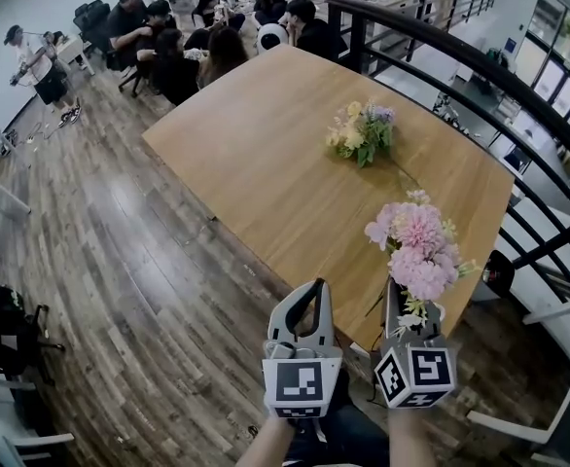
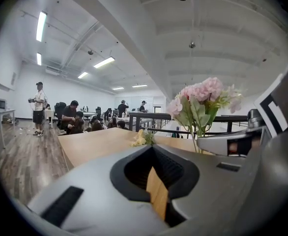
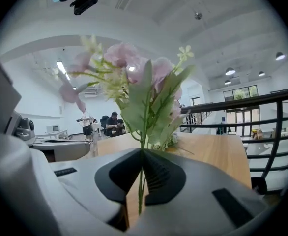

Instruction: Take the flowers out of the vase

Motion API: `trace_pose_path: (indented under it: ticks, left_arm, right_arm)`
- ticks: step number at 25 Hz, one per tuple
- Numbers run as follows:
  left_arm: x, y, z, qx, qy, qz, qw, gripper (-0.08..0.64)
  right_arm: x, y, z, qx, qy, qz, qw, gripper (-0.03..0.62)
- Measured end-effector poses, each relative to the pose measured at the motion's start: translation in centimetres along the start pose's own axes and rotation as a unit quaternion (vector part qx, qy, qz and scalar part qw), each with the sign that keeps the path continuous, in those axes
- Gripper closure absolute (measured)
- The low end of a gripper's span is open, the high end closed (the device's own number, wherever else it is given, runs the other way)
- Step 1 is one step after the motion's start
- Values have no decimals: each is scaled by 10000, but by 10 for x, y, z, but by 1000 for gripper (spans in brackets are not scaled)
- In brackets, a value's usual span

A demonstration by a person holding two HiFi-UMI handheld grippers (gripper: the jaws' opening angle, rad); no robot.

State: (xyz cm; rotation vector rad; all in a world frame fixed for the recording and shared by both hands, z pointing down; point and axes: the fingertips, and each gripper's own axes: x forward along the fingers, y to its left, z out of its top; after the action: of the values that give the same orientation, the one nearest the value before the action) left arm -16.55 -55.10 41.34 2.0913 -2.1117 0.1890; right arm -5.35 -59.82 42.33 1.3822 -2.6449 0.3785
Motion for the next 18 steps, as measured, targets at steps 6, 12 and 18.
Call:
trace_pose_path:
  ticks: [6, 12, 18]
  left_arm:
    - [4, -6, -1, 15, 42, -70, 10000, 528]
    - [6, -11, -1, 6, 98, -119, 9999, 526]
    - [9, -11, 2, 48, 36, -121, 9999, 528]
  right_arm:
    - [0, -8, -5, 126, 64, -41, 9999, 571]
    - [0, -9, -6, 123, 81, -46, 9999, 572]
    - [1, -9, -5, 105, 110, -28, 9999, 572]
